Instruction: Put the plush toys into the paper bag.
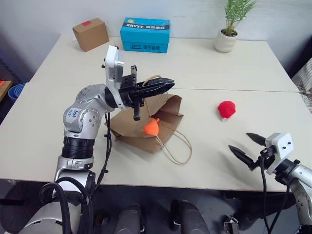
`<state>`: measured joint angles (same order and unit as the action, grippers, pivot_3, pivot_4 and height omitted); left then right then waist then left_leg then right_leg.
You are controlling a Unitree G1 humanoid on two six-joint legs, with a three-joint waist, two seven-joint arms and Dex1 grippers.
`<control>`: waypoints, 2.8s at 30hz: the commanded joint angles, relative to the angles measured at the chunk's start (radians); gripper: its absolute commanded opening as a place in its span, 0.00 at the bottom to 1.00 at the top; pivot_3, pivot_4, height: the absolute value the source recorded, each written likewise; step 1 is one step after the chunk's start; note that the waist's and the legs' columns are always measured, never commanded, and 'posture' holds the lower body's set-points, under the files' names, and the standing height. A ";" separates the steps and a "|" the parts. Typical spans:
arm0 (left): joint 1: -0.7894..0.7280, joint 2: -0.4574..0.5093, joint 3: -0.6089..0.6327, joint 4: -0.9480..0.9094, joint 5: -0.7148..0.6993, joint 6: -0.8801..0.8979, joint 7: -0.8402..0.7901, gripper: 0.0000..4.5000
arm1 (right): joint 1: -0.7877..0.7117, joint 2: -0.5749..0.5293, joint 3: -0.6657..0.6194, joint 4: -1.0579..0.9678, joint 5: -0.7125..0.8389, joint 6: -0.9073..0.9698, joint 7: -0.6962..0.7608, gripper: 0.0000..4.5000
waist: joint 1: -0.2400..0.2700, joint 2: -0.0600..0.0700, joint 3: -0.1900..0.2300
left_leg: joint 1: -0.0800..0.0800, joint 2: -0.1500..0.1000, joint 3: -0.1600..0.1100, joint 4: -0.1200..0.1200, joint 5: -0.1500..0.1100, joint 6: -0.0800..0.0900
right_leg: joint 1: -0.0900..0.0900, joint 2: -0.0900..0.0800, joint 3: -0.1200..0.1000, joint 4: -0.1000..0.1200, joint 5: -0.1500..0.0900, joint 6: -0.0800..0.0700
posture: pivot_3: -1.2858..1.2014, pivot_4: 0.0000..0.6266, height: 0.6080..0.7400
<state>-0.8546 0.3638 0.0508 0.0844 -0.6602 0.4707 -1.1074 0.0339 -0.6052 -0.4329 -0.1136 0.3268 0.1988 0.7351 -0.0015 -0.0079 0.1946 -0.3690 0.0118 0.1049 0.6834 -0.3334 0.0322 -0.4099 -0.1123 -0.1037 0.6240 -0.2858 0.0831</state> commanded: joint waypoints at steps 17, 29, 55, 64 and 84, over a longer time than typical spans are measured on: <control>-0.014 0.008 -0.014 -0.021 0.030 -0.048 0.004 0.00 | -0.760 -0.017 0.336 0.722 -0.186 0.112 0.003 0.41 | 0.000 0.001 0.000 | -0.007 0.001 -0.005 0.000 0.001 -0.001 | -0.003 0.000 -0.004 0.001 -0.002 -0.003 | 0.52 0.24 1.00; -0.021 0.006 -0.025 -0.029 0.000 -0.004 -0.028 0.00 | -0.560 0.136 0.425 -0.155 0.189 0.580 0.023 0.04 | -0.004 0.001 0.000 | -0.005 0.003 -0.007 0.000 0.001 -0.003 | -0.002 0.001 -0.004 0.002 -0.002 -0.004 | 0.52 0.24 1.00; -0.018 0.014 -0.005 -0.035 -0.004 0.024 -0.037 0.00 | -0.542 0.164 0.474 -0.072 0.195 0.508 0.132 0.89 | 0.000 0.001 0.001 | -0.007 0.000 -0.009 0.000 0.001 -0.001 | -0.002 0.001 -0.006 0.001 -0.002 -0.003 | 0.52 0.24 1.00; -0.012 0.014 -0.007 -0.049 -0.002 0.021 -0.030 0.00 | -0.540 -0.001 0.571 0.029 0.209 0.772 0.184 0.89 | -0.002 0.001 0.001 | -0.007 0.001 -0.008 0.000 0.000 -0.001 | -0.002 0.000 -0.005 0.001 -0.002 -0.003 | 0.52 0.24 1.00; -0.033 0.036 0.027 0.012 0.032 -0.056 -0.011 0.00 | -0.497 -0.005 0.051 -0.170 0.848 1.180 0.120 0.02 | 0.009 0.001 0.000 | -0.007 0.000 -0.009 0.000 0.000 -0.001 | -0.002 -0.002 -0.006 0.000 -0.002 -0.003 | 0.52 0.24 1.00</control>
<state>-0.8612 0.3851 0.0412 0.0889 -0.6375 0.4464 -1.1208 -0.4592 -0.5775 -0.2863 -0.2430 1.0658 1.3349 0.8775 0.0079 -0.0072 0.1951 -0.3764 0.0121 0.0959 0.6834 -0.3336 0.0316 -0.4117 -0.1140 -0.1100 0.6242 -0.2875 0.0799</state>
